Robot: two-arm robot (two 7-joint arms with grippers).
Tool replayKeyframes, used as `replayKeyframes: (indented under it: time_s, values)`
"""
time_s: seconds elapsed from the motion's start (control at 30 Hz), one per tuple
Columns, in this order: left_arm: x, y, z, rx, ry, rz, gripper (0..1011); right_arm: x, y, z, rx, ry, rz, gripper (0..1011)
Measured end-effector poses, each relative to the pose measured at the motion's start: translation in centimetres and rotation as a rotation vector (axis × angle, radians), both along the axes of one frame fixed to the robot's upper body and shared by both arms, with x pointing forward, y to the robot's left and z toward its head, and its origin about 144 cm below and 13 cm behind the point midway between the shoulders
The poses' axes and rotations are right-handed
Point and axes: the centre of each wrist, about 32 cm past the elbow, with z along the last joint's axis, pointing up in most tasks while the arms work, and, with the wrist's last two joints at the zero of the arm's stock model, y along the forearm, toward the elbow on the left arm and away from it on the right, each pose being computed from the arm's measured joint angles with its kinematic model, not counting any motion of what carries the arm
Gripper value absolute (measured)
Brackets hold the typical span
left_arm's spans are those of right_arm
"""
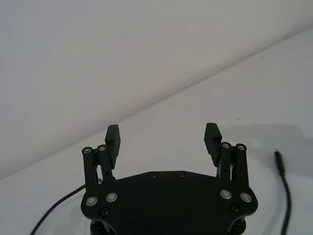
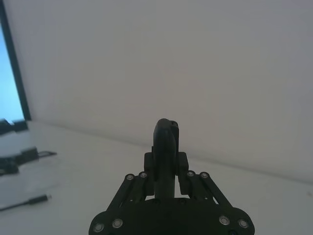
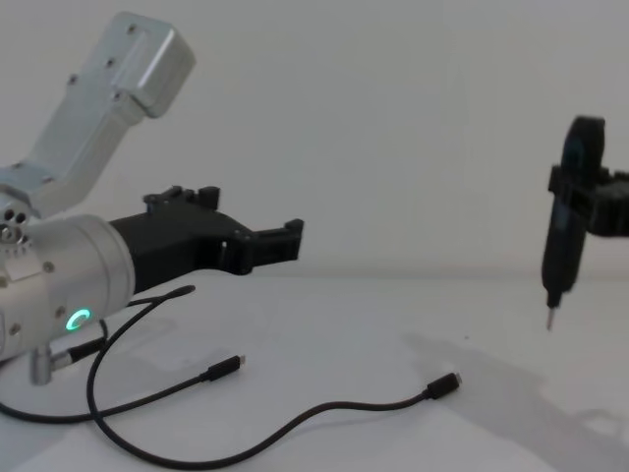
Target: Pick up the data cable with the one hand.
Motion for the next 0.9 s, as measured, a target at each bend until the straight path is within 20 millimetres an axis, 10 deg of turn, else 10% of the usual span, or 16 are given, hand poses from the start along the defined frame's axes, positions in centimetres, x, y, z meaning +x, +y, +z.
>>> replayKeyframes:
  time_s: [0.9]
  values:
    - [2.4,-0.5,3.1,0.127,0.198,-0.242,1001,5.7,-0.9,0.0,0.074,-0.059,0.127,275]
